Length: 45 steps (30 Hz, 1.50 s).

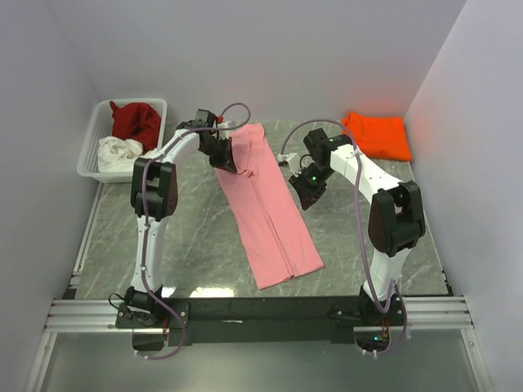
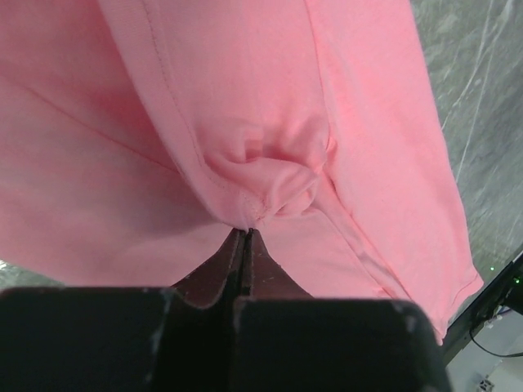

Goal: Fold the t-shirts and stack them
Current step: Fold the tshirt

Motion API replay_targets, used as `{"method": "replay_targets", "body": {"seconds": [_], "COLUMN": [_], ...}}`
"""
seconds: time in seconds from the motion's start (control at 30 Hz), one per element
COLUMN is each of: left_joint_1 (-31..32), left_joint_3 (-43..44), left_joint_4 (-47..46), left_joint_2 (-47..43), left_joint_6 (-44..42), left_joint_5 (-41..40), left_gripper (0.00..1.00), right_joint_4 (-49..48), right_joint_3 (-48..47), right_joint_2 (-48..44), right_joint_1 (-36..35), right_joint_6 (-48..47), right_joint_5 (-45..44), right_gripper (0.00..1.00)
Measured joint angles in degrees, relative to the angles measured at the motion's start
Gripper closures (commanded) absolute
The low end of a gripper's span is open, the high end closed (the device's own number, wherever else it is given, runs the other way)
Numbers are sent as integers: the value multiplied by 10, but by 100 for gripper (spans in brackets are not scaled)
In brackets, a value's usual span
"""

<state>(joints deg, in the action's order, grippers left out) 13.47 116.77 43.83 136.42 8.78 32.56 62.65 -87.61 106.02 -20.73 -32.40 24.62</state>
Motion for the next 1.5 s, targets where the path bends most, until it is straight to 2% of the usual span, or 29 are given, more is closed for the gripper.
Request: {"method": "replay_targets", "body": {"seconds": [0.1, 0.2, 0.3, 0.5, 0.6, 0.73, 1.0, 1.13, 1.3, 1.5], "left_joint_1": [2, 2, 2, -9, -16, -17, -3, -2, -3, -1], "left_joint_3": [-5, -6, -8, -50, -87, -79, -51, -45, 40, 170], "left_joint_4": [1, 4, 10, -2, -7, -7, 8, 20, 55, 69], "left_joint_2": [6, 14, 14, -20, -71, -101, -42, -4, 44, 117], "left_joint_6": [-1, -3, -10, -28, -39, -50, -56, -61, -63, -69], "left_joint_5": [0, -3, -5, -5, -10, -14, -26, -33, -34, -16], "left_gripper": [93, 75, 64, 54, 57, 64, 70, 71, 73, 68], "right_joint_4": [0, 0, 0, -5, -19, -37, -81, -99, -95, -86], "right_joint_3": [0, 0, 0, 3, 26, 74, 143, 175, 178, 126], "right_joint_2": [0, 2, 6, 17, 17, 17, 20, 32, 39, 95], "right_joint_1": [0, 0, 0, 0, 0, -10, -70, -96, -125, -158], "right_joint_6": [2, 4, 6, 6, 6, 11, 44, 61, 80, 122], "right_joint_5": [-1, -2, -5, -13, -16, -28, -41, -36, -5, 80], "right_gripper": [78, 78, 78, 79, 81, 87, 100, 100, 100, 99]}}
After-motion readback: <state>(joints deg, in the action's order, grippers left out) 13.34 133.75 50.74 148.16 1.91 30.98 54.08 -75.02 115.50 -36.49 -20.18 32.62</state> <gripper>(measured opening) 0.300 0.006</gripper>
